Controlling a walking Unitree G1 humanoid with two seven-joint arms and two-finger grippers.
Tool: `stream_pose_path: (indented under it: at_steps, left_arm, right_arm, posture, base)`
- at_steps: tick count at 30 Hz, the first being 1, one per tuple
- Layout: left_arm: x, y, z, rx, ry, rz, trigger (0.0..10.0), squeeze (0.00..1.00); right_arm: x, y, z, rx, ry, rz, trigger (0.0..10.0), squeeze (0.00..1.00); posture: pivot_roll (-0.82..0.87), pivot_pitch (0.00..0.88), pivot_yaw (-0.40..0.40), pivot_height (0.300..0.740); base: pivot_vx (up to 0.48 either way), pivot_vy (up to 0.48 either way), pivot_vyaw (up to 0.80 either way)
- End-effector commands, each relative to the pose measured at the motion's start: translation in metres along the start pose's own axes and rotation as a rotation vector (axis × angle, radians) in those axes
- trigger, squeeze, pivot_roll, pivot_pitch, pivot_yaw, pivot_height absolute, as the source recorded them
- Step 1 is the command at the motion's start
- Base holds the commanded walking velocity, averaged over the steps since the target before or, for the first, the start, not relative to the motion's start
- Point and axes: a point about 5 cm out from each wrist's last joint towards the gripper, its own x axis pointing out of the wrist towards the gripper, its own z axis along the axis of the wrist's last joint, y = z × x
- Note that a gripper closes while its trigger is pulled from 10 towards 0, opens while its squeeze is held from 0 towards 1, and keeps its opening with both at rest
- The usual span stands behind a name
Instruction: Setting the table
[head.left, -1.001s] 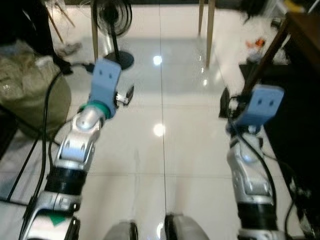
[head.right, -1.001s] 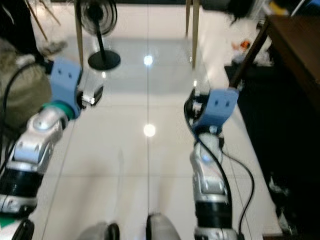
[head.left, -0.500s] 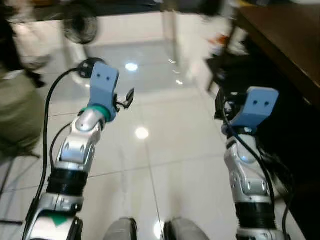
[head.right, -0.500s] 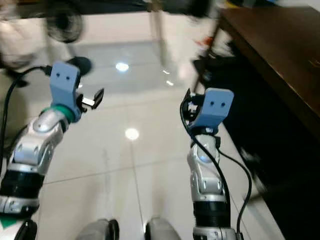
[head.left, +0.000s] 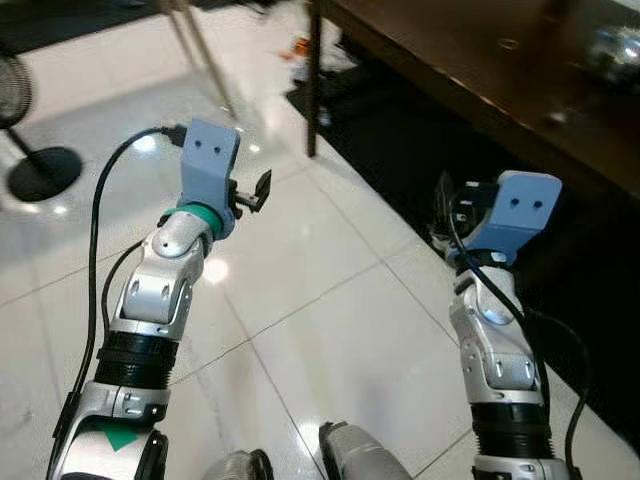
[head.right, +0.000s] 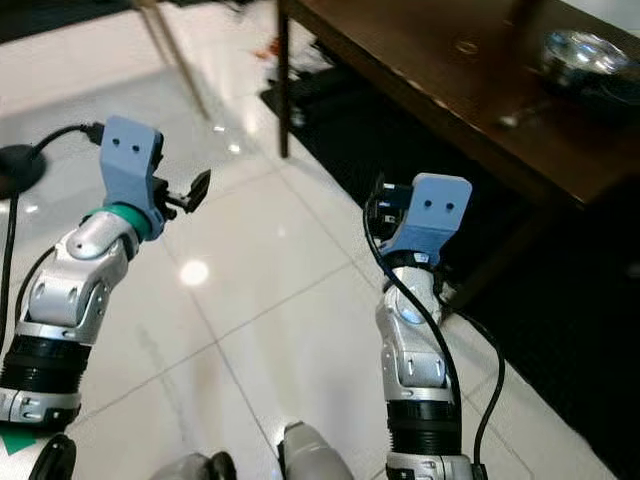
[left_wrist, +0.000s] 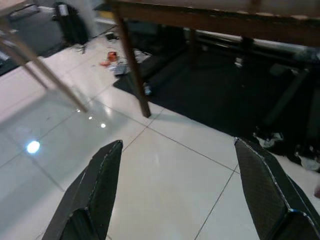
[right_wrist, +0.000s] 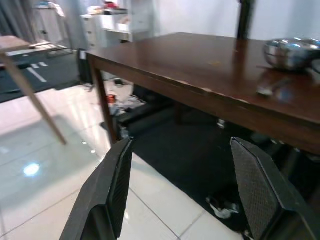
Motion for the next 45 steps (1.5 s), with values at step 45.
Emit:
stream_pose_path:
  at_steps: [45]
  left_arm:
    - [-0.052, -0.011, -0.14, 0.046, 0.277, 0.023, 10.0, 0.0]
  right_arm:
    - [-0.057, -0.031, -0.109, -0.153, 0.329, 0.113, 10.0, 0.0]
  posture:
    - [-0.03, 0.0, 0.027, 0.74]
  base:
    - [0.0, 0.0, -0.8]
